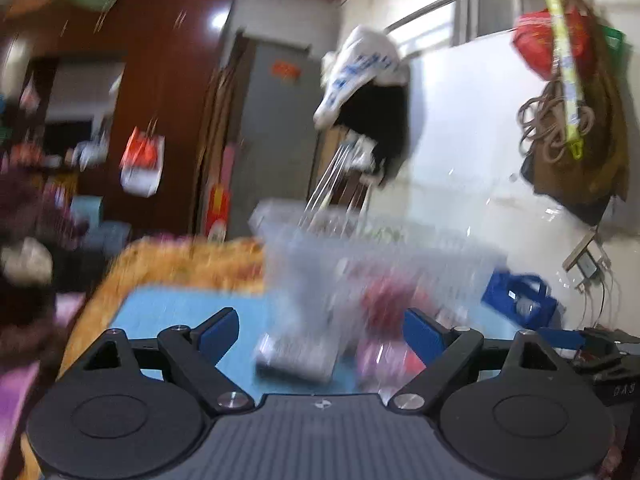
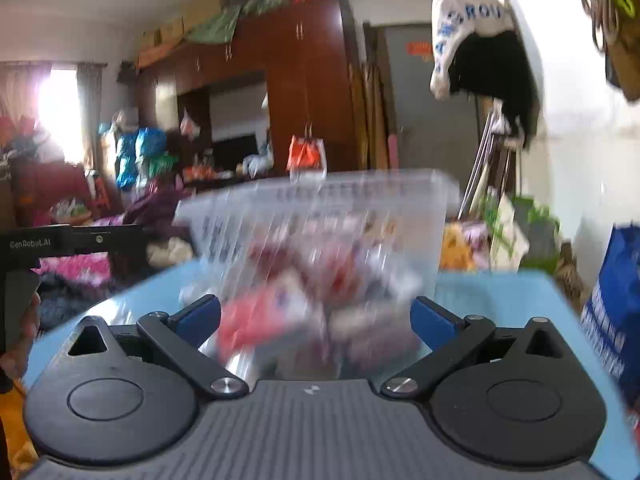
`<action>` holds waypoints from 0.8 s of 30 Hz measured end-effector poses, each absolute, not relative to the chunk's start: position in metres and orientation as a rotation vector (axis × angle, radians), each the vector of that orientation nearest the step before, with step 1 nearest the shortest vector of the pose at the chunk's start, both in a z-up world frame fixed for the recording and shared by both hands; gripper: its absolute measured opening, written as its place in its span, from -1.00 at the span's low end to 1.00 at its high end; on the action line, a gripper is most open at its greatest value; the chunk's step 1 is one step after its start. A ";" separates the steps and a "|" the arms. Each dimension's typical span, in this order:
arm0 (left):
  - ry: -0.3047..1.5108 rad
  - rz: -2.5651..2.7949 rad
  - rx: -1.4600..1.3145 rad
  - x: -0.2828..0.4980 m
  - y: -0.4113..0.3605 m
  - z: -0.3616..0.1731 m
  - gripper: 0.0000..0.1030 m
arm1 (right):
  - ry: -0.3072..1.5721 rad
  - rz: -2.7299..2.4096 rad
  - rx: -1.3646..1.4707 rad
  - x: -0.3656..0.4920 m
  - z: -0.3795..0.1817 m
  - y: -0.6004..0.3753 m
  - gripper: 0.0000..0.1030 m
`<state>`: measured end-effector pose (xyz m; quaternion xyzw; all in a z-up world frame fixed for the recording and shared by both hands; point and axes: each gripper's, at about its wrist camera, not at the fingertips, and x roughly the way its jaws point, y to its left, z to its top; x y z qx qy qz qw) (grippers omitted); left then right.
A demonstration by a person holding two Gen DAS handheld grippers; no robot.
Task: Organize objects
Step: 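Grasp the clear-wrapped QR-code box with the left tool while the right tool grasps a clear packet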
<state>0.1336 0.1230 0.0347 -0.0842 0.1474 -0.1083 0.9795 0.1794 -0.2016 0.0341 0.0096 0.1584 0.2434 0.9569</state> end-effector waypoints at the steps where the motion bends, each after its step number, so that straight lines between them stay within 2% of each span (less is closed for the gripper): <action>1: 0.316 -0.215 -0.177 0.129 0.127 0.029 0.77 | 0.323 0.490 0.040 0.178 0.033 -0.202 1.00; 16: 0.414 -0.182 -0.004 0.123 0.102 -0.010 0.77 | 0.363 0.474 -0.115 0.172 0.022 -0.165 1.00; 19: 0.421 -0.190 -0.010 0.122 0.102 -0.011 0.77 | 0.371 0.479 -0.134 0.172 0.020 -0.161 0.83; 21: 0.423 -0.194 -0.016 0.121 0.102 -0.011 0.77 | 0.387 0.484 -0.151 0.173 0.019 -0.160 0.59; 24: 0.435 -0.194 -0.020 0.124 0.100 -0.013 0.77 | 0.401 0.500 -0.147 0.175 0.018 -0.160 0.39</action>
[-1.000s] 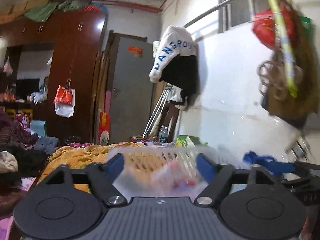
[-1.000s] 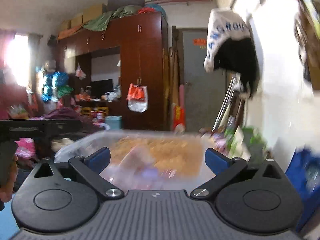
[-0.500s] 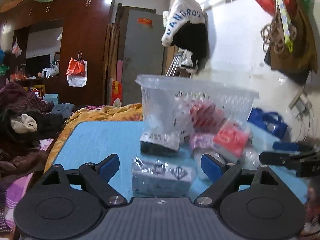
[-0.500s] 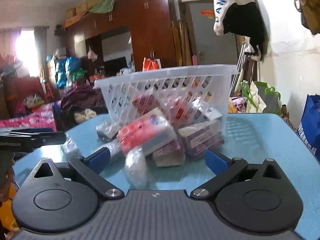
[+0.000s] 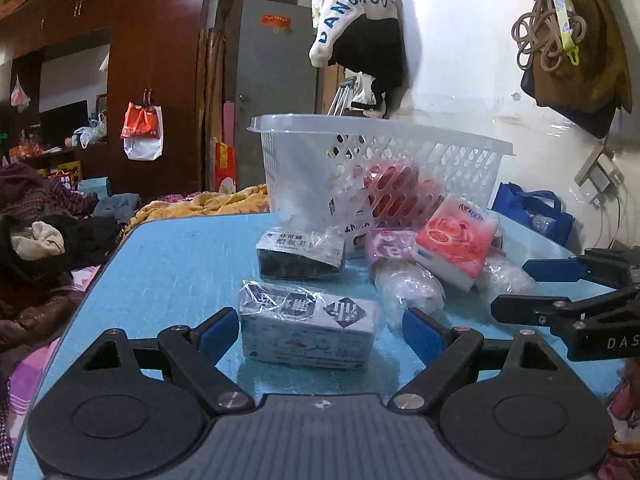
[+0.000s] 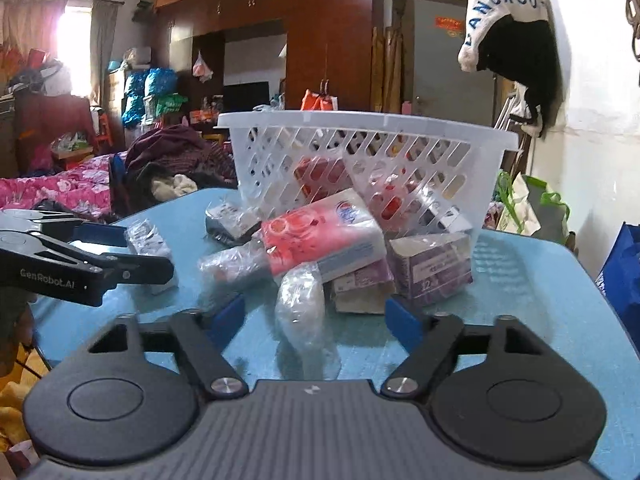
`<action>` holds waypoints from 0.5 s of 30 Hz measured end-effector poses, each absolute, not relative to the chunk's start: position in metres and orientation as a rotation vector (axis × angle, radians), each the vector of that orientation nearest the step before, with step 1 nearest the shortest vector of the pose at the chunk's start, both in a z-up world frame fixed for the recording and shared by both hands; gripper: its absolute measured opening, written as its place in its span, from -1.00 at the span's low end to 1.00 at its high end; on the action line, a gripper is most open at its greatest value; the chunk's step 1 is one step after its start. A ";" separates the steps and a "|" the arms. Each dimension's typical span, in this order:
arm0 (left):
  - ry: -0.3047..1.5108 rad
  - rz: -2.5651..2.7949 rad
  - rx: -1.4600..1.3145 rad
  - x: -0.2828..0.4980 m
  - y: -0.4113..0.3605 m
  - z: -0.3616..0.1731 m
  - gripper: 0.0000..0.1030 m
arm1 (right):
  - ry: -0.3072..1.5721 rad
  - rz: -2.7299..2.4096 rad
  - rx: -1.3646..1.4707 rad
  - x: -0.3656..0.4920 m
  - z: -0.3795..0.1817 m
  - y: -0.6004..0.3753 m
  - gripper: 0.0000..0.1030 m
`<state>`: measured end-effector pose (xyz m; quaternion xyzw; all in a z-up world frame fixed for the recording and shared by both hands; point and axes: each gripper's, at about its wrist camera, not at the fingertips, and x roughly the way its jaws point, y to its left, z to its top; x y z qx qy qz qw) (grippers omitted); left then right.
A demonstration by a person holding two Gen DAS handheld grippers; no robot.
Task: Organize objects
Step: 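Grasp the clear-wrapped QR-code box with the left tool while the right tool grasps a clear packet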
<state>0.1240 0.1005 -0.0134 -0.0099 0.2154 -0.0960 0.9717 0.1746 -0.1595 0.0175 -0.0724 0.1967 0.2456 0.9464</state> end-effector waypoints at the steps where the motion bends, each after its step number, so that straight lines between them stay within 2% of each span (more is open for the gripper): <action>1: 0.435 -0.192 -0.020 0.125 0.100 -0.013 0.77 | 0.404 0.503 -0.145 0.175 0.017 -0.160 0.36; 7: 0.432 -0.186 -0.023 0.125 0.099 -0.013 0.76 | 0.413 0.538 -0.128 0.176 0.017 -0.162 0.31; 9: 0.430 -0.178 -0.016 0.125 0.098 -0.013 0.68 | 0.417 0.541 -0.133 0.177 0.016 -0.162 0.08; 12: 0.421 -0.173 -0.001 0.126 0.095 -0.013 0.51 | 0.421 0.555 -0.121 0.177 0.015 -0.164 -0.16; 15: 0.387 -0.176 0.007 0.123 0.093 -0.013 0.50 | 0.419 0.563 -0.098 0.177 0.016 -0.168 -0.16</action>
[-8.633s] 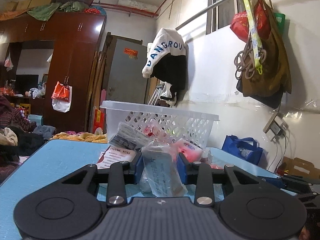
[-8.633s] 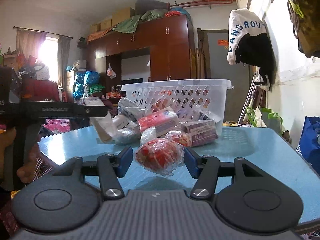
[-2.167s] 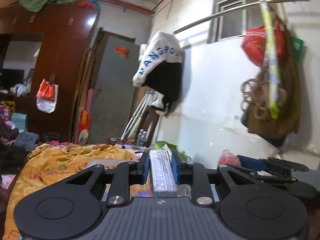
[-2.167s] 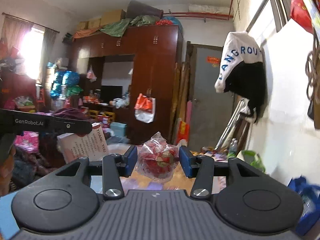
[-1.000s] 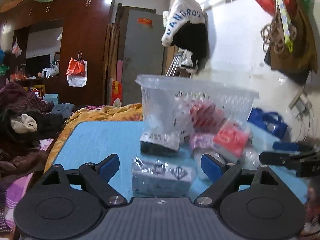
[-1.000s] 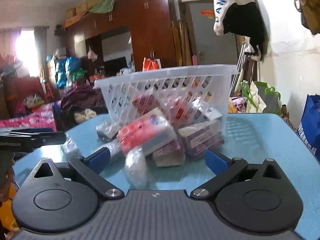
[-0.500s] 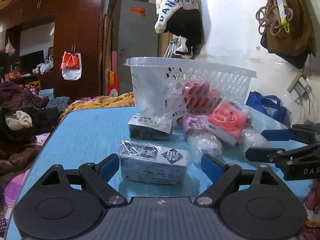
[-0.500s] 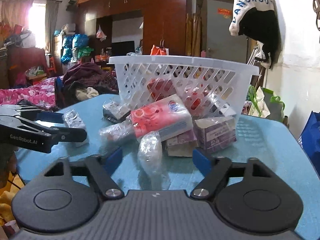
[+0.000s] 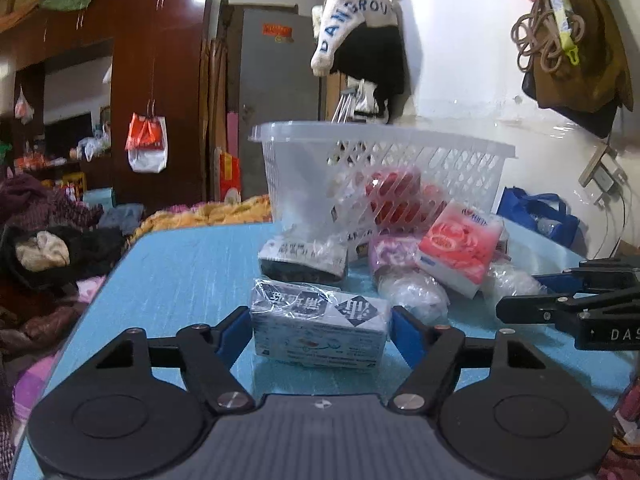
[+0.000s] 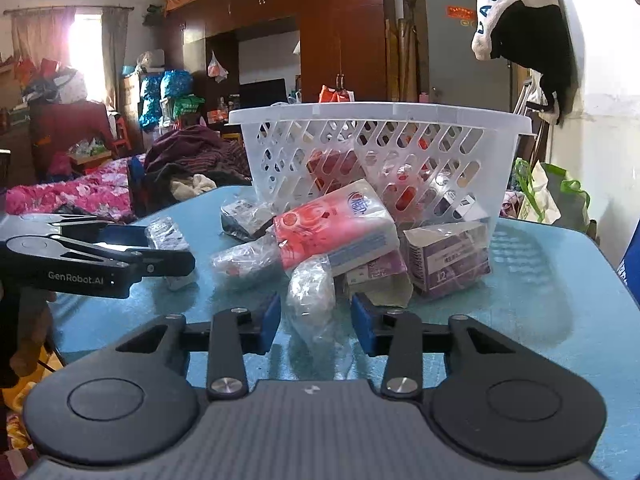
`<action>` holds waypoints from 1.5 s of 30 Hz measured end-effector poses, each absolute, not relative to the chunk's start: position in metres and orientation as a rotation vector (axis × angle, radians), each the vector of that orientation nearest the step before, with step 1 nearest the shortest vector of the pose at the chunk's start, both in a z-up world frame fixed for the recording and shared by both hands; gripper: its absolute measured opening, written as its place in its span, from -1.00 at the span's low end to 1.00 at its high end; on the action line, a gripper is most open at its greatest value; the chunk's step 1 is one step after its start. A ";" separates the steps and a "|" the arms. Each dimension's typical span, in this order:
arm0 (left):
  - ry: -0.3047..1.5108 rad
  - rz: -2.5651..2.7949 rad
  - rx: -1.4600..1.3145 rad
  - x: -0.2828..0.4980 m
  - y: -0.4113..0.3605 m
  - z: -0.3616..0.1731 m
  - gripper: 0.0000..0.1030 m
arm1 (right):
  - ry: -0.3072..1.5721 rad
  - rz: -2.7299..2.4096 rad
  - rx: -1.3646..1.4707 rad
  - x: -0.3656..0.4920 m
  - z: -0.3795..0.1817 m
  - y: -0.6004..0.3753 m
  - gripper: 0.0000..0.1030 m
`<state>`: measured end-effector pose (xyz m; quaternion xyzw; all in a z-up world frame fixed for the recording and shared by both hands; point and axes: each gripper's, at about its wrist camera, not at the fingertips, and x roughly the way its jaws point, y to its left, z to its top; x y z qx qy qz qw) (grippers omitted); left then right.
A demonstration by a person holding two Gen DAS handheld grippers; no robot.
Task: Organize objects
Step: 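Grasp the clear-wrapped QR-code box with the left tool while the right tool grasps a clear packet, then carry both items over the white basket and open both tools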
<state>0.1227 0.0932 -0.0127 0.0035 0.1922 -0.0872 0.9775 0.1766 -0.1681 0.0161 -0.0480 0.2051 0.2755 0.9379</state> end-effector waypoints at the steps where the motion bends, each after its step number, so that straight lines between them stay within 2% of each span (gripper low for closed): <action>1: 0.381 -0.179 0.019 0.122 0.092 -0.013 0.50 | 0.416 0.565 -0.091 0.176 0.016 -0.169 -0.16; 12: 0.362 -0.188 0.025 0.120 0.093 -0.012 0.50 | 0.396 0.557 -0.093 0.172 0.016 -0.174 -0.36; 33: 0.238 -0.221 -0.038 0.103 0.088 0.002 0.49 | 0.302 0.524 -0.031 0.166 0.033 -0.212 -0.41; 39: 0.194 -0.255 -0.070 0.107 0.085 0.025 0.49 | 0.287 0.536 -0.008 0.173 0.052 -0.212 -0.42; 45: 0.165 -0.273 -0.106 0.138 0.085 0.073 0.49 | 0.284 0.517 0.012 0.200 0.088 -0.212 -0.41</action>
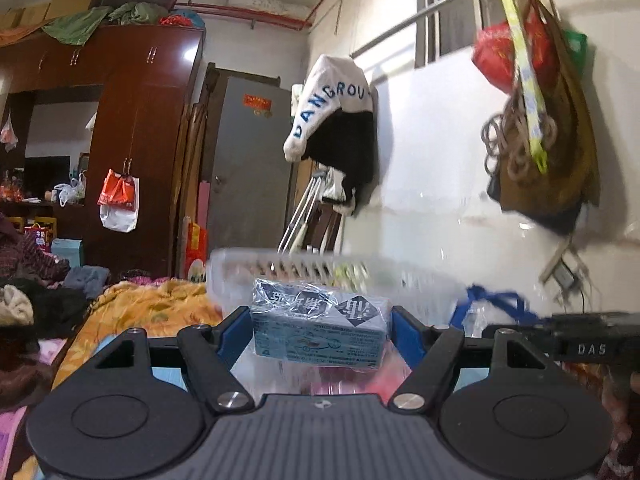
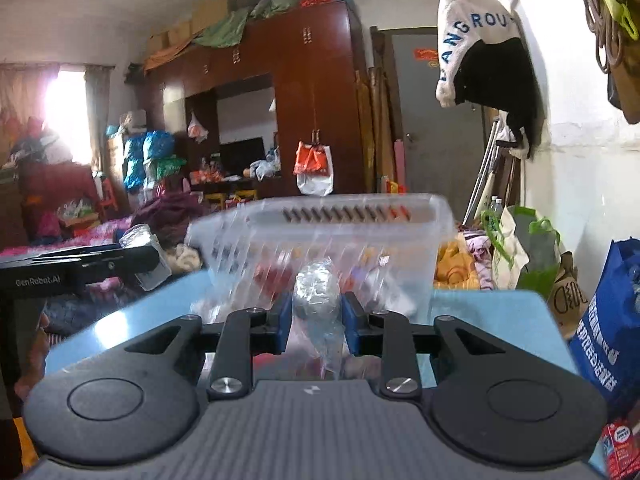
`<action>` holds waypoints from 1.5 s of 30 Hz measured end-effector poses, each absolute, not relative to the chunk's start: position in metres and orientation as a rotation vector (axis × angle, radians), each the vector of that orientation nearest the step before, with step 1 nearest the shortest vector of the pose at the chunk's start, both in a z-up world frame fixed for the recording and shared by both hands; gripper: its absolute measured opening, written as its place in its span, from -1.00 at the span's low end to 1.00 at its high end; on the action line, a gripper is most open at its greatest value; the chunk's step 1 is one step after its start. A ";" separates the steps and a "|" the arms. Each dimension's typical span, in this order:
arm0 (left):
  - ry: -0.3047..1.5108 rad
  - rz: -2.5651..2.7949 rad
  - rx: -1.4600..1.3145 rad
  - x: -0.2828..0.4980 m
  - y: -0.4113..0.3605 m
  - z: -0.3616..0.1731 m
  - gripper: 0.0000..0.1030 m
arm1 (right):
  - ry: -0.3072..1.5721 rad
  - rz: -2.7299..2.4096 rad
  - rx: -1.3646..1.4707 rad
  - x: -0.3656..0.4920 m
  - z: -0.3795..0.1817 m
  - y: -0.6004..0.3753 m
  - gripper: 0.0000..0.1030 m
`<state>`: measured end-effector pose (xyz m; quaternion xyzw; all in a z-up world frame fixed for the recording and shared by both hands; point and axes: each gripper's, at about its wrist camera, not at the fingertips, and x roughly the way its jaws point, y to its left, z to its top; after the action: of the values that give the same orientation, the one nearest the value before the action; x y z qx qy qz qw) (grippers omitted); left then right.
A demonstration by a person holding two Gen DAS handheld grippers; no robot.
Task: Organize objects
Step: 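Carry both items over the white basket and open both tools, then grasp a clear plastic packet with the left tool while the right tool grasps the purple box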
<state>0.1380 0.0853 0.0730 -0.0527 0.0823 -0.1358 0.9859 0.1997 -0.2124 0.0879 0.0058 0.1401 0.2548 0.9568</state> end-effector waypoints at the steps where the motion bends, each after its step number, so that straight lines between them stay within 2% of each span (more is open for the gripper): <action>1: 0.167 -0.269 -0.102 0.146 0.084 0.082 0.49 | 0.286 0.519 0.013 0.208 0.097 -0.212 -0.41; 7: 0.157 -0.232 -0.071 0.202 0.065 0.123 0.49 | 0.247 0.453 -0.069 0.266 0.135 -0.192 -0.42; 9: 0.218 -0.221 -0.066 0.231 0.058 0.131 0.49 | 0.298 0.457 -0.075 0.296 0.138 -0.183 -0.42; 13: 0.356 -0.206 -0.068 0.271 0.052 0.122 0.49 | 0.368 0.434 -0.126 0.324 0.124 -0.167 -0.42; 15: 0.357 -0.213 -0.075 0.275 0.055 0.114 0.50 | 0.369 0.448 -0.118 0.328 0.118 -0.166 -0.41; 16: 0.344 -0.213 -0.083 0.276 0.057 0.112 0.52 | 0.367 0.449 -0.105 0.329 0.116 -0.167 -0.33; 17: 0.340 -0.209 -0.096 0.278 0.058 0.109 0.55 | 0.358 0.449 -0.093 0.327 0.116 -0.171 -0.06; 18: 0.352 -0.209 -0.110 0.280 0.060 0.107 0.60 | 0.348 0.447 -0.083 0.325 0.117 -0.174 0.41; 20: 0.366 -0.217 -0.115 0.280 0.061 0.104 0.60 | 0.294 0.437 -0.060 0.308 0.122 -0.184 0.93; 21: 0.360 -0.213 -0.101 0.275 0.060 0.102 0.60 | 0.257 0.430 -0.046 0.298 0.126 -0.190 1.00; 23: 0.321 -0.194 -0.072 0.256 0.059 0.101 0.61 | 0.197 0.451 -0.007 0.271 0.124 -0.206 1.00; 25: 0.289 -0.202 -0.069 0.242 0.055 0.100 0.76 | 0.174 0.438 0.041 0.256 0.116 -0.219 1.00; 28: 0.287 -0.187 -0.014 0.234 0.043 0.099 0.80 | 0.235 0.433 0.069 0.248 0.096 -0.230 1.00; 32: 0.253 -0.205 -0.074 0.200 0.056 0.089 0.80 | 0.360 0.412 0.061 0.247 0.062 -0.241 1.00; 35: 0.339 -0.270 -0.074 0.175 0.063 0.061 0.81 | 0.463 0.419 0.021 0.258 0.045 -0.237 1.00; 40: 0.488 -0.310 -0.086 0.169 0.072 0.013 0.81 | 0.512 0.442 -0.007 0.268 0.036 -0.228 0.94; 45: 0.519 -0.337 -0.104 0.170 0.075 0.003 0.81 | 0.560 0.489 0.011 0.275 0.028 -0.225 0.74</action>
<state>0.1704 0.0755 0.0027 -0.0514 0.2554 -0.1659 0.9511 0.2753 -0.2250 0.0275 0.0053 0.2734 0.2391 0.9317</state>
